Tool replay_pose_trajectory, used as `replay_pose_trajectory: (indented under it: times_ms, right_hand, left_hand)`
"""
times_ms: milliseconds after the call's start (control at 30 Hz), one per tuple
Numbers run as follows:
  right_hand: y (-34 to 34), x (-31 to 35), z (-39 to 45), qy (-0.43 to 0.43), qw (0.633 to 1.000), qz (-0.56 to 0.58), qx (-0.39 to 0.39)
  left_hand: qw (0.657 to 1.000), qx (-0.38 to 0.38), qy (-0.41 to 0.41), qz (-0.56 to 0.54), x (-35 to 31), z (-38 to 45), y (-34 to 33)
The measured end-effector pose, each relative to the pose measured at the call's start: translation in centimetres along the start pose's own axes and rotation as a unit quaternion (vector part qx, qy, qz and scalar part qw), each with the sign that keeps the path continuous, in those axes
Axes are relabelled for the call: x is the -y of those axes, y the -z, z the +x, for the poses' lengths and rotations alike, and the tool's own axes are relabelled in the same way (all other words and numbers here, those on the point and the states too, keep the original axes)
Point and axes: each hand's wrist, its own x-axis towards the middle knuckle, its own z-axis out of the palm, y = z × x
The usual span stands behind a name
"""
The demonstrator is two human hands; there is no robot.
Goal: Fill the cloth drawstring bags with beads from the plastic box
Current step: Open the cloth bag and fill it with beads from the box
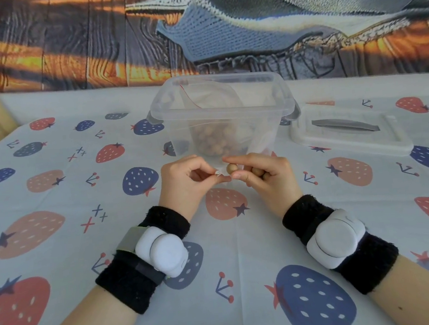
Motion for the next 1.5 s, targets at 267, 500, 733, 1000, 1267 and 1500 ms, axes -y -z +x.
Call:
replay_pose_trajectory:
  times_ms: [267, 500, 733, 1000, 1267, 1500]
  right_hand:
    - [0.1, -0.4, 0.2, -0.045, 0.999, -0.021, -0.010]
    - [0.4, -0.4, 0.7, -0.135, 0.990, 0.025, -0.036]
    - [2.1, -1.0, 1.8, -0.429, 0.844, 0.297, -0.120]
    - [3.0, -0.4, 2.1, -0.447, 0.739, 0.487, -0.129]
    - [2.3, -0.3, 1.9, -0.454, 0.789, 0.408, -0.068]
    - [0.9, 0.6, 0.8, -0.196, 0.968, 0.134, -0.084]
  left_hand:
    - [0.997, 0.012, 0.043, -0.055, -0.1, 0.1, 0.1]
    - [0.998, 0.020, 0.019, -0.049, 0.1, 0.2, 0.2]
    - [0.999, 0.012, 0.005, -0.044, 0.2, 0.1, 0.2]
    - [0.994, 0.006, 0.056, -0.089, -0.1, 0.2, 0.3]
    - [0.997, 0.015, 0.016, -0.070, -0.2, 0.1, 0.3]
    - [0.998, 0.024, -0.032, -0.053, -0.2, 0.1, 0.3]
